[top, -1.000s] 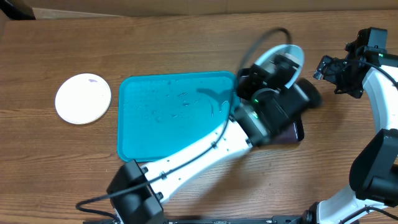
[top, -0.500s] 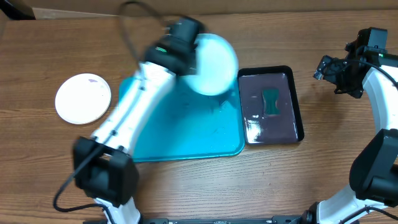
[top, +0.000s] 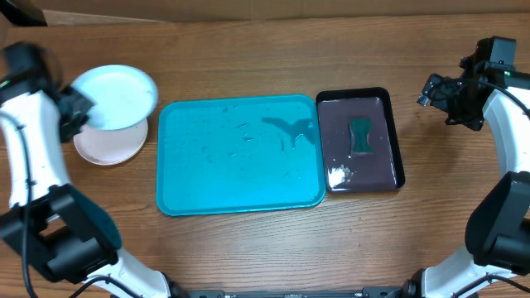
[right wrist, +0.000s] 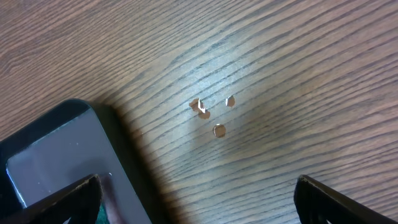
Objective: Clean dirty plates on tray and stack at the side
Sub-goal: 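Carry the light blue plate left and set it on the plate stack, then release the plate and move the left gripper back over the teal tray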
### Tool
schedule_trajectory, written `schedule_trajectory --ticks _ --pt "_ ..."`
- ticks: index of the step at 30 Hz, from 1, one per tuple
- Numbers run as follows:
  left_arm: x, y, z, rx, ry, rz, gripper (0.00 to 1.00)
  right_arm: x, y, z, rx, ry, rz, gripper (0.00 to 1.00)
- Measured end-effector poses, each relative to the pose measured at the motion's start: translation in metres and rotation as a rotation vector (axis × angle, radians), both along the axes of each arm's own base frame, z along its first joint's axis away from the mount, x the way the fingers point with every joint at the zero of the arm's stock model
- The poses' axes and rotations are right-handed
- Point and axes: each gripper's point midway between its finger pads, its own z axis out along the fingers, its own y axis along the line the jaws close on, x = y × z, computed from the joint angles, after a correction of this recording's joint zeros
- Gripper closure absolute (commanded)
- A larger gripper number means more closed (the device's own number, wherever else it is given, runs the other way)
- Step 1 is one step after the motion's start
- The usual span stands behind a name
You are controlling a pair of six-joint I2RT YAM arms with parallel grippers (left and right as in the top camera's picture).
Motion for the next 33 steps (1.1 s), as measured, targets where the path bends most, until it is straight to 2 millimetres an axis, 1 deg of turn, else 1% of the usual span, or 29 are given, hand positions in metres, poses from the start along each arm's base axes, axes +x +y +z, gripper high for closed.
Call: schedule_trajectory --ticks 1,3,5,7,10,11,12,14,15,17,19,21,24,26,29,30,31,32,33 --pt "-0.006 0.014 -0.004 0.0 -0.006 0.04 0.96 0.0 0.0 0.0 0.0 0.0 0.0 0.0" --pt "-0.021 0.035 -0.016 -0.006 -0.001 0.105 0.96 0.0 0.0 0.0 -0.001 -0.001 0.0 0.0" --pt "-0.034 0.046 -0.031 -0.019 0.012 0.151 0.96 0.0 0.0 0.0 0.0 0.0 0.0 0.0" --pt "-0.04 0.05 -0.045 -0.025 0.014 0.173 0.96 0.0 0.0 0.0 0.0 0.0 0.0 0.0" --pt "-0.038 0.049 -0.062 -0.025 -0.001 0.169 0.96 0.0 0.0 0.0 0.0 0.0 0.0 0.0" --pt "-0.037 0.046 -0.066 -0.029 -0.001 0.164 0.92 0.0 0.0 0.0 0.0 0.0 0.0 0.0" --pt "-0.037 0.043 -0.072 -0.036 -0.001 0.158 0.85 0.0 0.0 0.0 0.0 0.0 0.0 0.0" --pt "-0.037 0.039 -0.076 -0.05 -0.003 0.155 0.6 0.0 0.0 0.0 0.0 0.0 0.0 0.0" --pt "-0.037 0.037 -0.077 -0.055 -0.004 0.154 0.5 0.0 0.0 0.0 0.0 0.0 0.0 0.0" --pt "-0.033 0.032 -0.077 -0.074 -0.018 0.138 0.38 0.0 0.0 0.0 -0.001 0.0 0.0 0.0" --pt "-0.027 0.026 -0.077 -0.107 -0.043 0.11 0.32 0.0 0.0 0.0 0.0 0.0 0.0 0.0" --pt "-0.019 0.015 -0.075 -0.157 -0.081 0.046 0.25 0.0 0.0 0.0 0.0 0.0 0.0 0.0" --pt "-0.003 -0.011 -0.069 -0.253 -0.152 -0.08 0.17 0.0 0.0 0.0 0.0 0.0 0.0 0.0" --pt "0.005 -0.028 -0.065 -0.297 -0.182 -0.147 0.14 0.0 0.0 0.0 0.0 0.0 0.0 0.0" --pt "0.017 -0.064 -0.062 -0.349 -0.197 -0.26 0.1 0.0 0.0 0.0 0.0 0.0 0.0 0.0" --pt "0.021 -0.079 -0.061 -0.363 -0.196 -0.308 0.09 0.0 0.0 0.0 0.0 0.0 0.0 0.0" --pt "0.024 -0.092 -0.061 -0.371 -0.191 -0.344 0.06 0.0 0.0 0.0 0.0 0.0 0.0 0.0" --pt "0.026 -0.106 -0.061 -0.378 -0.182 -0.381 0.02 0.0 0.0 0.0 0.0 0.0 0.0 0.0" --pt "0.028 -0.119 -0.062 -0.383 -0.17 -0.417 0.0 0.0 0.0 0.0 0.0 0.0 0.0 0.0"
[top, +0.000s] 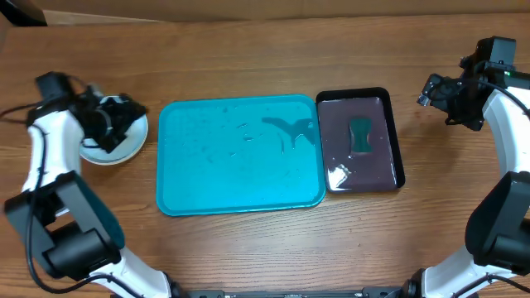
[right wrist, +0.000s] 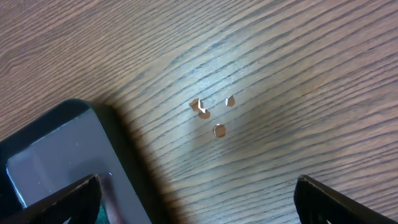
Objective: Clean dirty plates on tray and stack at the side
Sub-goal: 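Release the plate and move the left gripper back over the teal tray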
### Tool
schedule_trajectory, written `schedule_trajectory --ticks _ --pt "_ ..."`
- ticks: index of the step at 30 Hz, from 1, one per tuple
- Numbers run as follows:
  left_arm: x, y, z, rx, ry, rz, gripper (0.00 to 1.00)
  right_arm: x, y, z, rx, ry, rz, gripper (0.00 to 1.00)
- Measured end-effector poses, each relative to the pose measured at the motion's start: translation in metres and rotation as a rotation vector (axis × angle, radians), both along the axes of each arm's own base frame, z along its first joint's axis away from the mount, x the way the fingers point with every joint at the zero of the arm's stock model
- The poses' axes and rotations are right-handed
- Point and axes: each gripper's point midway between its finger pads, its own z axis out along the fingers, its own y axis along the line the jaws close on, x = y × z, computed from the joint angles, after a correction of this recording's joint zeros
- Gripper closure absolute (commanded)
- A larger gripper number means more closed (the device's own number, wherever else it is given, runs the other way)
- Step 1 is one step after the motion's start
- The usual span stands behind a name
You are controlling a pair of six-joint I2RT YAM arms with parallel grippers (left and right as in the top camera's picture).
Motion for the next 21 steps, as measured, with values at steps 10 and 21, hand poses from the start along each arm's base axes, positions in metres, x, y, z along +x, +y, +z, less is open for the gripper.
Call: schedule_trajectory --ticks 10,21 --pt "-0.001 -0.11 -0.011 0.112 0.062 -0.291 0.0 0.0 0.0 0.0 0.0 0.001 0.0 0.0" --pt "-0.009 -0.155 -0.016 0.213 0.079 -0.416 0.0 0.0 0.0 0.0 0.0 0.0 0.0 0.0"
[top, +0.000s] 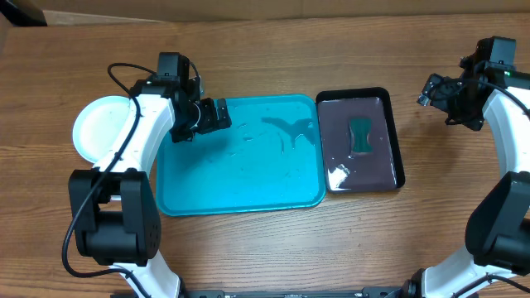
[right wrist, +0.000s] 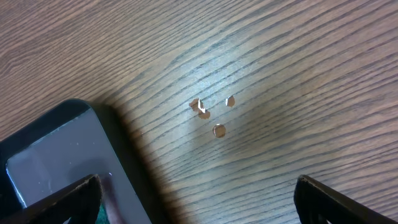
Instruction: Clean dirty plates on tray and stack at the side
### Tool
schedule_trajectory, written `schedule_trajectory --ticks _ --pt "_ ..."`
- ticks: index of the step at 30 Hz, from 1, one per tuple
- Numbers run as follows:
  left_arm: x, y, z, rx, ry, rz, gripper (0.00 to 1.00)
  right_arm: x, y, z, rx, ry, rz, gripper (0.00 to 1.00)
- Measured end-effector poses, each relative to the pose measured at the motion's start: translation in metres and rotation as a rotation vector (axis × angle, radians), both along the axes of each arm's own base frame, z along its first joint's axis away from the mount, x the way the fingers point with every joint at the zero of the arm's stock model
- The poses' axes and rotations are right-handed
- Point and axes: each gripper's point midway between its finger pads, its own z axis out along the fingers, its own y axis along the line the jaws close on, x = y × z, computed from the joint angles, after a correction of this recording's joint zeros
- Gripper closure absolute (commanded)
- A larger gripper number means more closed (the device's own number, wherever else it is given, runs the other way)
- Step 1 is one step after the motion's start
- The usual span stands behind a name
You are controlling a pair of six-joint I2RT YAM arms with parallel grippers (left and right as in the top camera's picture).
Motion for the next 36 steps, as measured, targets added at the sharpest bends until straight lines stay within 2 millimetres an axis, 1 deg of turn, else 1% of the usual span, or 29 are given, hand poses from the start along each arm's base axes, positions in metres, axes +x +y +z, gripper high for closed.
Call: schedule_trajectory --ticks 16,20,22,23,25,27,29,31,32,36 --pt "0.0 0.001 0.0 0.013 -0.001 0.001 0.0 0.0 0.0 0.0 0.0 0.0 0.0 0.0" --pt "0.0 0.001 0.0 0.013 -0.001 0.001 0.0 0.0 0.0 0.008 -0.005 -0.018 0.001 0.0" --pt "0.0 0.001 0.0 0.013 -0.001 0.001 0.0 -0.001 0.002 0.024 -0.015 -0.056 0.005 0.0" --pt "0.0 0.001 0.0 0.013 -0.001 0.001 0.0 -0.002 0.004 0.036 -0.022 -0.085 0.008 0.0" --pt "0.0 0.001 0.0 0.013 -0.001 0.001 0.0 -0.003 0.011 0.064 -0.037 -0.151 0.023 0.0" --pt "0.0 0.001 0.0 0.013 -0.001 0.0 0.0 -0.008 0.025 0.097 -0.053 -0.234 0.053 0.0" --pt "0.0 0.001 0.0 0.013 -0.002 0.0 0.0 -0.015 0.047 0.133 -0.065 -0.327 0.103 0.0" --pt "0.0 0.001 0.0 0.013 -0.001 0.001 0.0 -0.023 0.068 0.157 -0.066 -0.392 0.15 0.0" --pt "0.0 0.001 0.0 0.013 -0.001 0.001 0.0 -0.029 0.083 0.173 -0.064 -0.433 0.186 0.0" --pt "0.0 0.001 0.0 0.013 -0.001 0.001 0.0 -0.059 0.138 0.221 -0.042 -0.573 0.326 0.0"
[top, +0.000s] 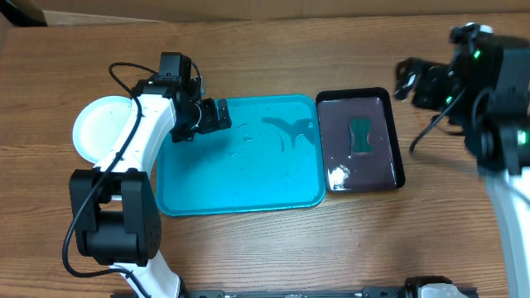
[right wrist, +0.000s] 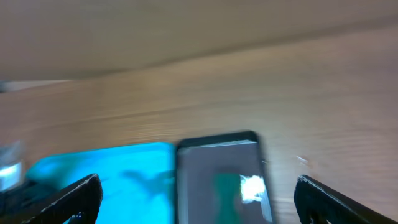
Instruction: Clean dirty plates on tray and stack at the side
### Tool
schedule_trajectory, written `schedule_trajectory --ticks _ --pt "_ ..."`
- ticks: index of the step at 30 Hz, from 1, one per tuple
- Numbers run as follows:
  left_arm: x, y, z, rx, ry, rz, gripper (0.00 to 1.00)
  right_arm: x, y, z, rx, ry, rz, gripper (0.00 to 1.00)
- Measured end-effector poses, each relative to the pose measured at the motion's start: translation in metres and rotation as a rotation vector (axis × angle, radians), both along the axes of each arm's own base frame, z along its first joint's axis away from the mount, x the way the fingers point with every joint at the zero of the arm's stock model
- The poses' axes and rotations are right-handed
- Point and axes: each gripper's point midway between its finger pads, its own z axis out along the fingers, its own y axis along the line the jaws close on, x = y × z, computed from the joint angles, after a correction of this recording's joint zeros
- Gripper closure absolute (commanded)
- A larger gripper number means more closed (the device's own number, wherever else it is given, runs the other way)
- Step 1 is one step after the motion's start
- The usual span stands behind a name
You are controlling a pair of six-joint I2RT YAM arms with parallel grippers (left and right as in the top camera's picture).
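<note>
A white plate stack (top: 99, 128) lies on the table left of the teal tray (top: 240, 190). The tray is wet and carries no plates. My left gripper (top: 217, 114) hovers over the tray's far left corner, open with nothing between its fingers. My right gripper (top: 406, 79) is blurred at the far right, beside the dark basin (top: 396, 141). In the right wrist view the right gripper (right wrist: 198, 186) is wide open and empty, looking over the basin (right wrist: 199, 168) and the tray (right wrist: 99, 171). A green sponge (top: 360, 135) lies in the basin.
The dark basin holds water and a patch of white foam (top: 337, 175) at its near left corner. A cable (top: 124, 74) loops off the left arm. The table's far edge (top: 248, 16) runs along the top of the overhead view.
My right arm has moved: its camera faced bare wood with a few crumbs, and now looks over the basin and tray, blurred. The left arm and the plates are as they were.
My left gripper first held a white plate above a pinkish plate at the table's left. Then it was low over that plate. Then the white plate lay there and the gripper was open over the tray's corner. The right arm stayed still until now.
</note>
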Motion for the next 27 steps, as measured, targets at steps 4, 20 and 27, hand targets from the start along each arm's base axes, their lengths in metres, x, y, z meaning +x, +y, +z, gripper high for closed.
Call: schedule_trajectory --ticks 4,20,27 --pt "0.0 0.0 0.0 0.0 -0.001 0.0 0.0 -0.044 0.035 0.048 0.025 -0.144 0.121 0.0" --pt "0.0 0.0 0.0 0.001 -0.001 0.0 0.0 -0.17 0.002 0.123 0.012 -0.83 0.107 0.0" --pt "0.0 0.001 0.0 0.003 -0.001 0.001 0.0 -0.178 0.004 0.067 0.011 -1.05 0.122 0.0"
